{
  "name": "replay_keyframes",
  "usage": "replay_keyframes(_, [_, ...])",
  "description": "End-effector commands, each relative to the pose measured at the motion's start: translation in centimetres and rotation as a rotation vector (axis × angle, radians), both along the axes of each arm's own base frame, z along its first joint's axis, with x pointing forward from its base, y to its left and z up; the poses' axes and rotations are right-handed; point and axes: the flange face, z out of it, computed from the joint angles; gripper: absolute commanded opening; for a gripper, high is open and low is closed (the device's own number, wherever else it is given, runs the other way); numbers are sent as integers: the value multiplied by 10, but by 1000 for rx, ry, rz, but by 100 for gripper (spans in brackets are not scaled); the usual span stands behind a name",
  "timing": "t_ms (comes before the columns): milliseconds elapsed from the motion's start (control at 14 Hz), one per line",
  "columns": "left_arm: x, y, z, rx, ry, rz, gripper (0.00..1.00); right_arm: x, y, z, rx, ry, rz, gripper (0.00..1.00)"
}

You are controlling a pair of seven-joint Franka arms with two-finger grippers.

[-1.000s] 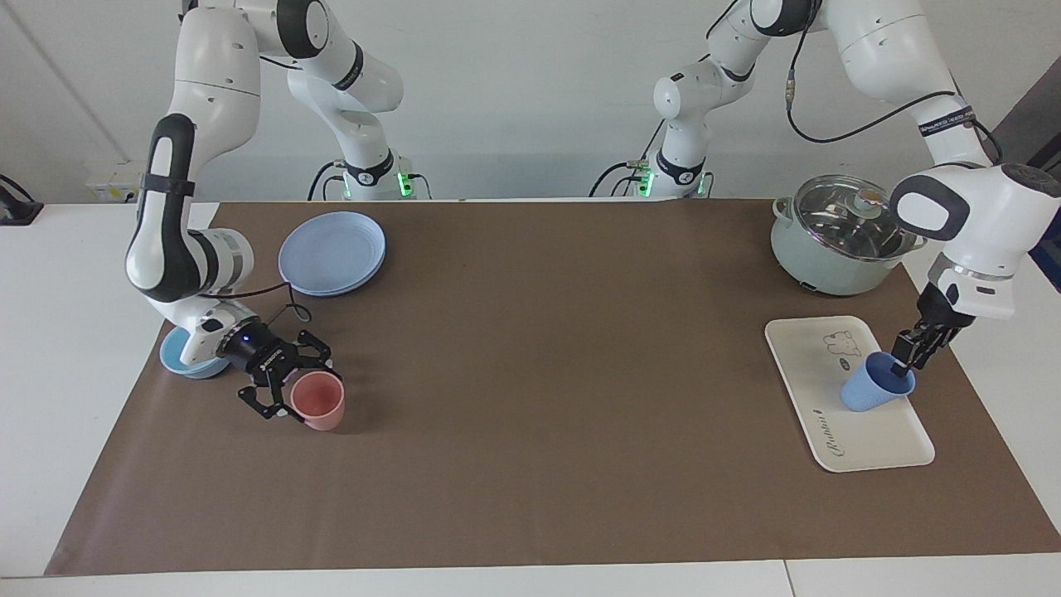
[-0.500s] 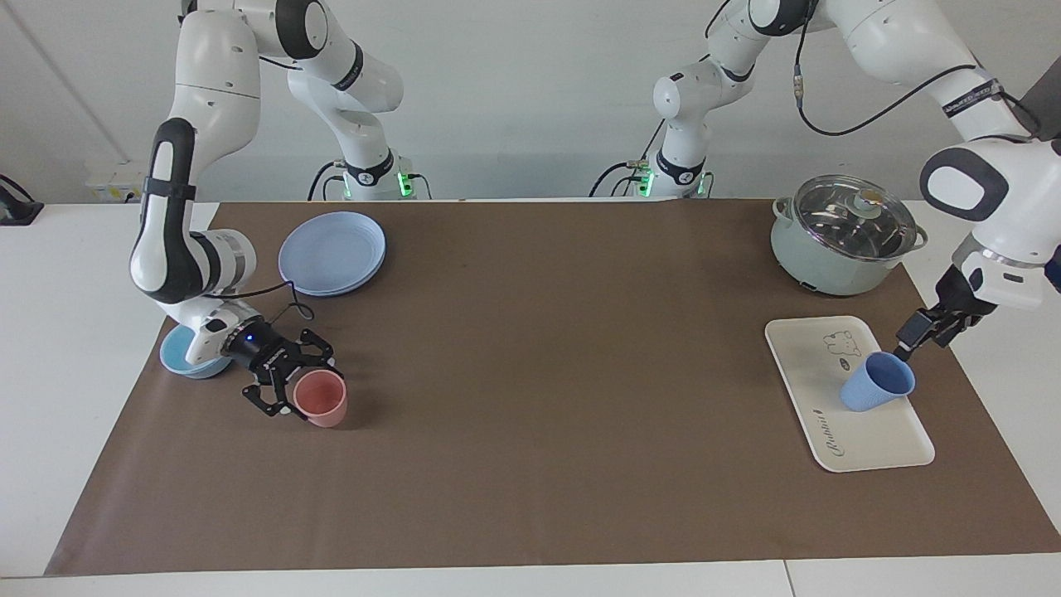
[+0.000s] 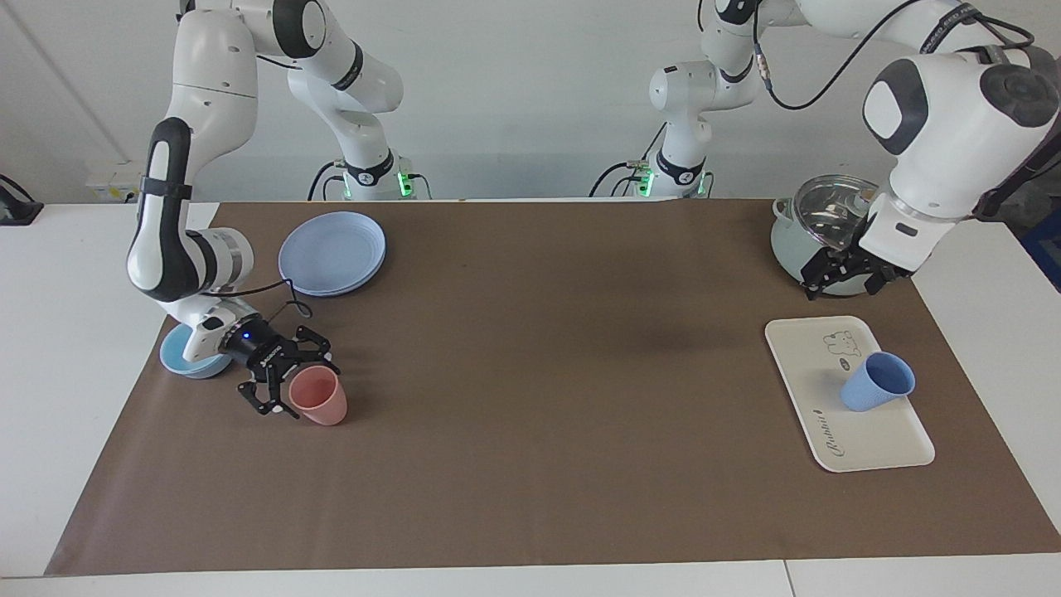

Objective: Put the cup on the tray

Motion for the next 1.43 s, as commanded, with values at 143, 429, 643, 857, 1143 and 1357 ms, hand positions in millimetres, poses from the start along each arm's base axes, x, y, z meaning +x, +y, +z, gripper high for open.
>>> replay_keyframes(143, [-70, -22, 37, 5, 15, 18, 100, -4, -4, 21, 36, -58, 6, 100])
replay_keyframes(429, [-81, -21, 42, 6, 1, 6, 100, -2, -1, 80, 67, -6, -2, 100])
replay_keyframes(643, [-79, -23, 41, -27, -7, -3, 100, -11, -6, 156, -55, 177, -24, 100])
replay_keyframes(857, [-78, -22, 33, -66, -4, 3, 100, -12, 6, 211, -268, 335, 2, 100])
replay_keyframes(1143, [-81, -19, 25, -63, 22, 18, 100, -20, 77, 254, -580, 592, -128, 100])
replay_keyframes(1357, [-81, -20, 25, -63, 23, 18, 100, -24, 111, 264, -684, 726, -312, 100])
